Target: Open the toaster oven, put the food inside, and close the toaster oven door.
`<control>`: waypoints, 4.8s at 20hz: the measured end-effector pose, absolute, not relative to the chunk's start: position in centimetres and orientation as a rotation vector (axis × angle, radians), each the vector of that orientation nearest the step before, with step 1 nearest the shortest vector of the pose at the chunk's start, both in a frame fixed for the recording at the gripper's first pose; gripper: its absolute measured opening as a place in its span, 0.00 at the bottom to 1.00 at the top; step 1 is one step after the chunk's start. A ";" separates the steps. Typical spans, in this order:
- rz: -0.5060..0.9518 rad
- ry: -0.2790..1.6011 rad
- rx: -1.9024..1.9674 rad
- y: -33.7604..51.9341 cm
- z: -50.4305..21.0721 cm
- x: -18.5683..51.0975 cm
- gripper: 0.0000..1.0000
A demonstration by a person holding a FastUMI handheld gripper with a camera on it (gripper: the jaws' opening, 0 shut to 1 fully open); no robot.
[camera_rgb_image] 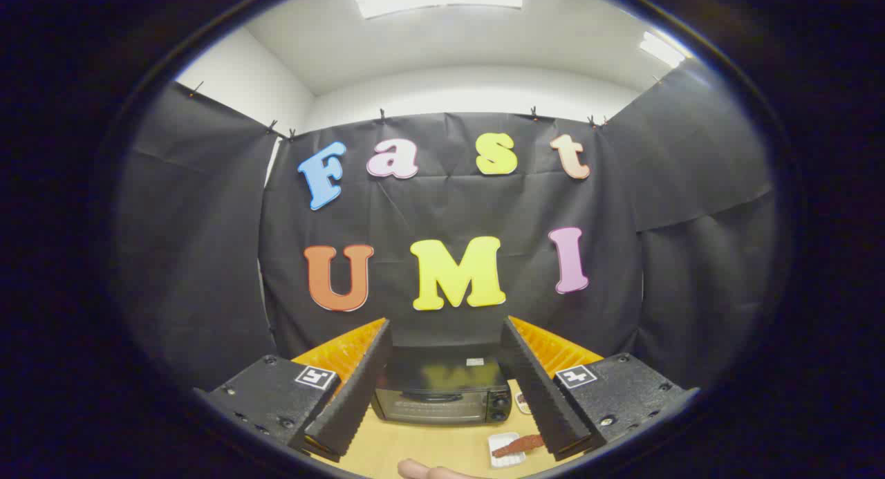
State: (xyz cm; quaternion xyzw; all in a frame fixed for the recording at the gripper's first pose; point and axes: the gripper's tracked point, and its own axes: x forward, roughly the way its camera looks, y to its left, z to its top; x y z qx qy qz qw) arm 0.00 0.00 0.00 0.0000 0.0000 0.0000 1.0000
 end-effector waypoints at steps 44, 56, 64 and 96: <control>-0.063 0.613 -0.130 1.3 -30.3 25.5 1.00; -0.020 0.647 -0.093 1.2 -30.8 21.4 1.00; 0.009 0.675 -0.124 1.2 -32.9 15.9 1.00; 0.085 0.805 -0.066 2.7 -43.2 6.3 1.00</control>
